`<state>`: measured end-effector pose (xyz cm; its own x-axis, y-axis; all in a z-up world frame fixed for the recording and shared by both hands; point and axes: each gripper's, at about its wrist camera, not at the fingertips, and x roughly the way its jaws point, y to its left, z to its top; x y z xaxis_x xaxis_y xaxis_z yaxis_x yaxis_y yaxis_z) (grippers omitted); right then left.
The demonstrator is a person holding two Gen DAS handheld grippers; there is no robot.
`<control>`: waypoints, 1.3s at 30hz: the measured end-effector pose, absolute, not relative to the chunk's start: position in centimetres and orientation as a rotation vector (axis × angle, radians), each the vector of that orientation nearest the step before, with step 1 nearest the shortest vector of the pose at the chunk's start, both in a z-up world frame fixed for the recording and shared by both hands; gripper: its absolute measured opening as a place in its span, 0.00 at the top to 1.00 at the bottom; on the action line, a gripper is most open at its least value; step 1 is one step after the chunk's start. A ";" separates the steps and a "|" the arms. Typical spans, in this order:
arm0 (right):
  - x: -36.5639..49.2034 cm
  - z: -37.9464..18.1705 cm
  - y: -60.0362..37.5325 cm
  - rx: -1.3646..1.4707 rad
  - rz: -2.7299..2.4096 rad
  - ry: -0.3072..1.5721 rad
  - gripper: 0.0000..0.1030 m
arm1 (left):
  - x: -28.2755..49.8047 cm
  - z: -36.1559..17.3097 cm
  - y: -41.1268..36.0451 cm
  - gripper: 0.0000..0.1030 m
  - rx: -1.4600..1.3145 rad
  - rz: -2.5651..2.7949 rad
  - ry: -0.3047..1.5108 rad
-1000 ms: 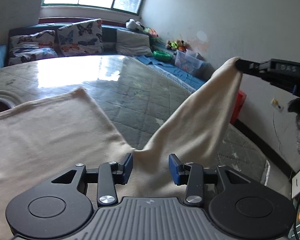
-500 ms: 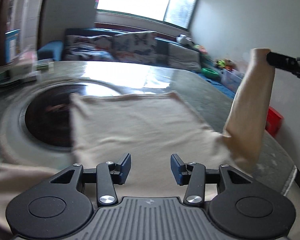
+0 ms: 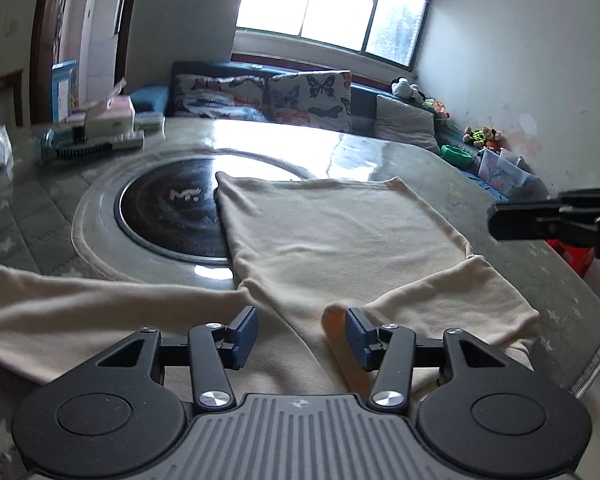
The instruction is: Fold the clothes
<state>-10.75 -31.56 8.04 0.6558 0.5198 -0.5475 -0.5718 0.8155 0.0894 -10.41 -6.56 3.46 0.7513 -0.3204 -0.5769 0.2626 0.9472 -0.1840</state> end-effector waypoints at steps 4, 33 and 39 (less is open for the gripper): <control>-10.5 6.8 -35.0 -0.111 0.510 0.669 0.87 | -10.1 3.4 -7.5 0.51 -0.059 -0.349 0.643; -4.6 1.8 -38.0 -0.375 0.547 0.740 0.94 | -7.0 3.6 -10.0 0.90 0.067 -0.344 0.642; -5.2 1.5 -37.8 -0.401 0.494 0.714 0.95 | -6.7 3.7 -10.2 0.89 0.072 -0.341 0.631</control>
